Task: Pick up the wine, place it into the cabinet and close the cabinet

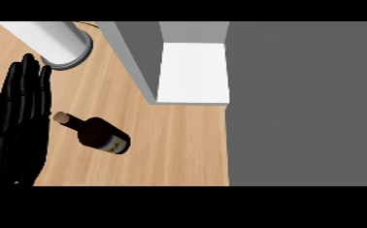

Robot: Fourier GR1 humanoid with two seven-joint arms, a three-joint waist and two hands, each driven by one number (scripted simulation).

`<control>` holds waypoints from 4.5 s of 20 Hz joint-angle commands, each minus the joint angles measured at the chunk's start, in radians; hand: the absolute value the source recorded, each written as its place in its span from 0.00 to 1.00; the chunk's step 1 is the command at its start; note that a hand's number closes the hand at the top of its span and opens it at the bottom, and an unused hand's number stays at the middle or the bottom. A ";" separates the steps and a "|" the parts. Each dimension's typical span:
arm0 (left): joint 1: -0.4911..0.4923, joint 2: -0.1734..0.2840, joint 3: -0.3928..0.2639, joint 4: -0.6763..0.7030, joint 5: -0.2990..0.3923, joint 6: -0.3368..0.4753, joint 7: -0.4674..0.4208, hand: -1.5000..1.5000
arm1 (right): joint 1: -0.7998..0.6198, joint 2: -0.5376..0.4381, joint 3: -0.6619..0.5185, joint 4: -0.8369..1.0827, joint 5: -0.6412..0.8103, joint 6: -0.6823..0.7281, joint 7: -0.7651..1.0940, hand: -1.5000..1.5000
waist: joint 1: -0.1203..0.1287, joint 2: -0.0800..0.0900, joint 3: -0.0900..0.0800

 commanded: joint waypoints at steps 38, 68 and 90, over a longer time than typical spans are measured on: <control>0.022 0.371 0.597 -0.327 1.293 0.118 0.754 0.00 | 0.347 -0.069 0.196 -0.627 -0.336 0.073 0.455 0.00 | -0.025 -0.028 -0.009; 0.033 0.190 0.399 0.104 0.820 -0.292 0.510 0.00 | 0.313 -0.077 0.077 -0.493 -0.458 0.131 0.375 0.00 | -0.042 -0.018 -0.008; -0.077 0.133 0.368 0.860 0.352 -0.495 -0.063 0.00 | 0.369 -0.069 0.041 -0.448 -0.455 0.231 0.301 0.00 | -0.037 -0.017 -0.008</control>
